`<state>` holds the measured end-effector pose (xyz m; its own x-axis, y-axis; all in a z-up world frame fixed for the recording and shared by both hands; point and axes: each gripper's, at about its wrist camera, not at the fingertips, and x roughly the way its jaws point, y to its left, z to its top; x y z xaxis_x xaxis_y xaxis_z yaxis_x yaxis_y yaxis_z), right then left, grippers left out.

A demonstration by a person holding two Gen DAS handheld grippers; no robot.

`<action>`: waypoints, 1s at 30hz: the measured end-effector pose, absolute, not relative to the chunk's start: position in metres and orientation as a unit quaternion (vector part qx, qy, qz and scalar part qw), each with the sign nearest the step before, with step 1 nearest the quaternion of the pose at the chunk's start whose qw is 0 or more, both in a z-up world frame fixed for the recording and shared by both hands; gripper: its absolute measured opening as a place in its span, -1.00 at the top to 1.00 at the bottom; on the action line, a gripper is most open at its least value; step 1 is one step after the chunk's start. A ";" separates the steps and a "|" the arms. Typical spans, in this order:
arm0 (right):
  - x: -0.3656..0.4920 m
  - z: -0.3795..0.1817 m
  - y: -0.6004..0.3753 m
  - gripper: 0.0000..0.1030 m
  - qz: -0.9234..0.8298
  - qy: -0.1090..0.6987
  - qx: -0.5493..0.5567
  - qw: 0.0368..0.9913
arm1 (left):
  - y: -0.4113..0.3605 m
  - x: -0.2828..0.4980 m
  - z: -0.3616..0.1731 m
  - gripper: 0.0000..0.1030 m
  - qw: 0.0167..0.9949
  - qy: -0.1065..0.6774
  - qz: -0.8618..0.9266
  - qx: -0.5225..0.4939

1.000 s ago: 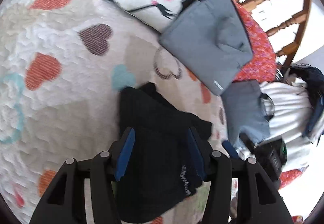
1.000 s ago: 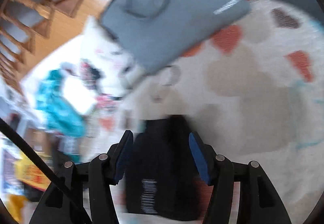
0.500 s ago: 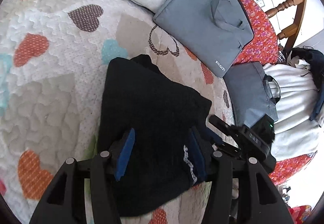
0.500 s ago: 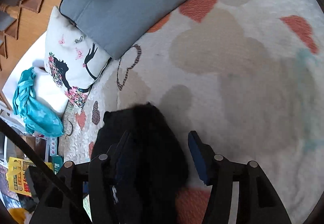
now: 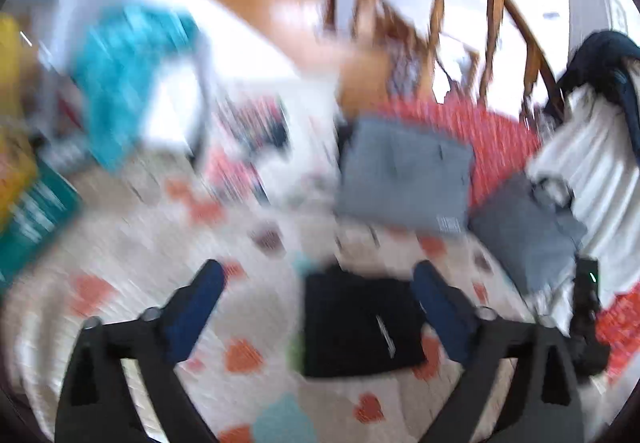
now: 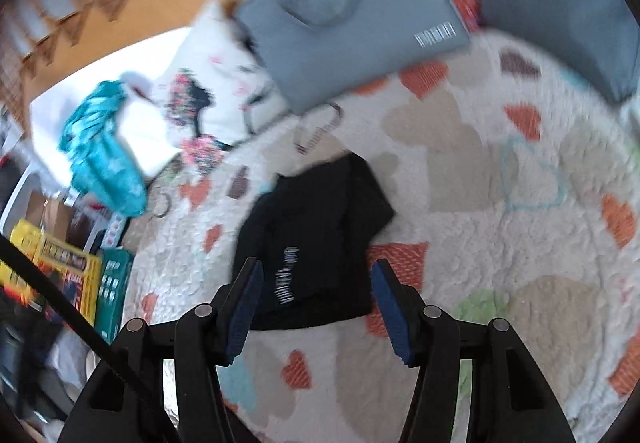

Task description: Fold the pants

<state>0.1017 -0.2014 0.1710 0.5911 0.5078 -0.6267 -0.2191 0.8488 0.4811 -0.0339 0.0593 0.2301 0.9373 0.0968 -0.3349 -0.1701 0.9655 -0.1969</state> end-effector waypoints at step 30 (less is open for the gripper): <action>0.175 0.127 -0.214 -1.00 0.083 0.385 0.164 0.904 | 0.043 0.076 0.155 -1.00 0.958 0.249 0.104 -0.100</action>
<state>0.1747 -0.2135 0.1274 0.6891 0.2769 -0.6697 -0.0232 0.9321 0.3614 0.0757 0.0432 0.1551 0.8541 0.1493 -0.4983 -0.2487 0.9586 -0.1390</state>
